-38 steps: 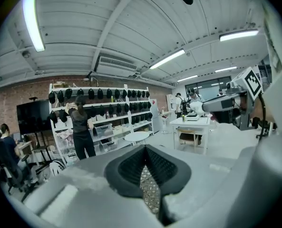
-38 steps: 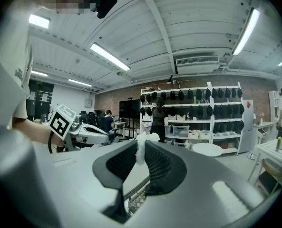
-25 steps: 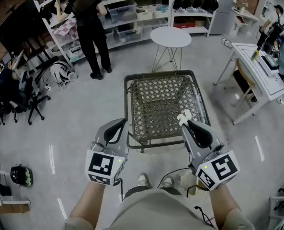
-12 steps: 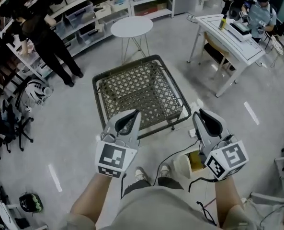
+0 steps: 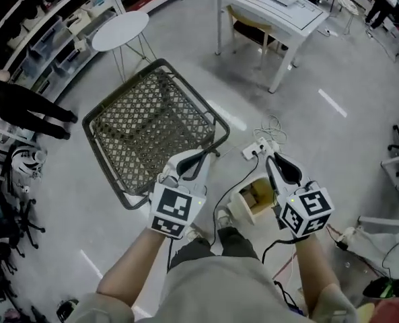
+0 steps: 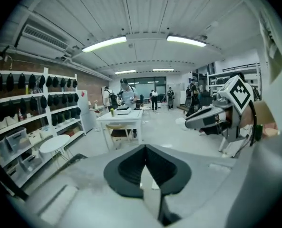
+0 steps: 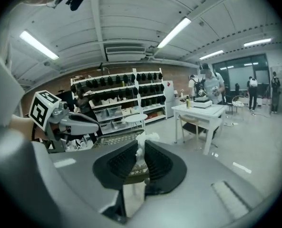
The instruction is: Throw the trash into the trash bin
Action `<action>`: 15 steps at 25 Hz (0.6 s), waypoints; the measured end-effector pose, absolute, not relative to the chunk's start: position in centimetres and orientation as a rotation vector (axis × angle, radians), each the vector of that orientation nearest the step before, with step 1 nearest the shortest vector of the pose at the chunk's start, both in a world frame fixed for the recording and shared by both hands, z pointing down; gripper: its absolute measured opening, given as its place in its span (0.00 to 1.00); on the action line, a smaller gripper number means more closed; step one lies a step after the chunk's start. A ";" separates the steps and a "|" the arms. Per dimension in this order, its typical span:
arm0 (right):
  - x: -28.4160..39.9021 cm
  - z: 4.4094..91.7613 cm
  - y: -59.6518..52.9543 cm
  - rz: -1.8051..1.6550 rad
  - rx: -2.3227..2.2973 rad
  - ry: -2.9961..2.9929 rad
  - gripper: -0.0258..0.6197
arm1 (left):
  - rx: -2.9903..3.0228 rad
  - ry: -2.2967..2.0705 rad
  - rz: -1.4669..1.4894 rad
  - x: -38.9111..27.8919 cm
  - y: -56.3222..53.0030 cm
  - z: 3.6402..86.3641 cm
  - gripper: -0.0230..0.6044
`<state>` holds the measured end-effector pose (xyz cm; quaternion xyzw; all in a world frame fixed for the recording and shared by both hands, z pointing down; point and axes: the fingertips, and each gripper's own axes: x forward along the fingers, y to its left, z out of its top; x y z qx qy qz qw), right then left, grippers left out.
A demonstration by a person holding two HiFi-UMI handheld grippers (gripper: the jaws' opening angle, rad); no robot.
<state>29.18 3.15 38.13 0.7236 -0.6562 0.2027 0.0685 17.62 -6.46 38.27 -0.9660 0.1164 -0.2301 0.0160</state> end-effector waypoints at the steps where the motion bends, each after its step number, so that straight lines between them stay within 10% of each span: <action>1: 29.9 39.6 4.1 0.662 2.193 -1.947 0.12 | -3.010 0.321 -0.749 18.7 -5.7 39.4 0.04; 15: 34.2 63.8 12.7 1.258 2.109 -1.601 0.12 | -3.013 0.034 -1.229 27.3 -0.4 57.4 0.04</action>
